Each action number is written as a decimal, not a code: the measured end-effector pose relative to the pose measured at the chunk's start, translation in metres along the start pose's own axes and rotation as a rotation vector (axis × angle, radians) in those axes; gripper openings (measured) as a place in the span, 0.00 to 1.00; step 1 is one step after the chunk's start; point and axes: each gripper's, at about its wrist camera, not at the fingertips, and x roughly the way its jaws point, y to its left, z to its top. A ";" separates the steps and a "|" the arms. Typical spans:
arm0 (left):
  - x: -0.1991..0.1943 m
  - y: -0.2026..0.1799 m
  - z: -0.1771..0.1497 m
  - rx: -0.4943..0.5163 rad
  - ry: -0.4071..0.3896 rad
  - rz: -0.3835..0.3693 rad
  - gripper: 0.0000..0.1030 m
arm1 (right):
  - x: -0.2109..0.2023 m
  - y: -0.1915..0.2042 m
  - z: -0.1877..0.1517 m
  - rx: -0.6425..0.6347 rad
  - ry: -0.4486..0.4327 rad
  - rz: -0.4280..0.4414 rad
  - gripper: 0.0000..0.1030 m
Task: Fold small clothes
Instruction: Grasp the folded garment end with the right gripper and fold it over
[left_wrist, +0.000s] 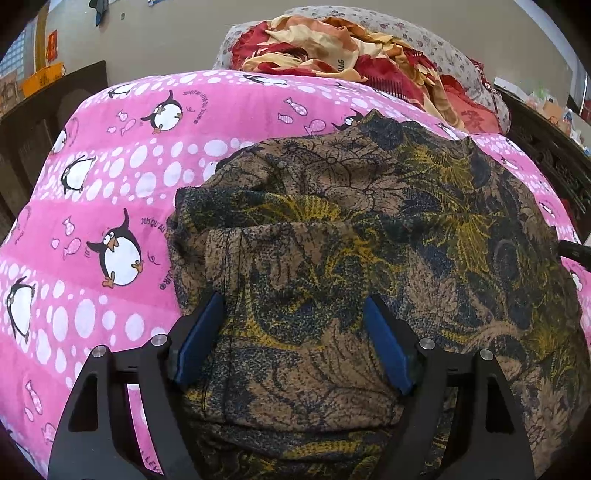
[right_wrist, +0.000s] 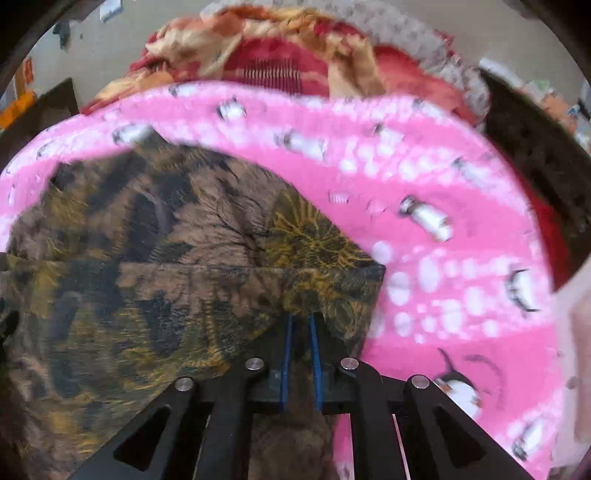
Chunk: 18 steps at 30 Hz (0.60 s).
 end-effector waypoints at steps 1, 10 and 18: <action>0.000 0.000 0.000 0.001 0.000 0.001 0.77 | -0.018 0.009 -0.006 -0.010 -0.044 0.050 0.07; 0.001 -0.002 -0.001 0.011 0.004 0.011 0.78 | -0.026 0.020 -0.084 0.019 -0.032 0.151 0.09; -0.008 -0.001 0.007 0.116 0.086 -0.014 0.78 | -0.026 0.063 -0.078 -0.123 0.009 0.106 0.32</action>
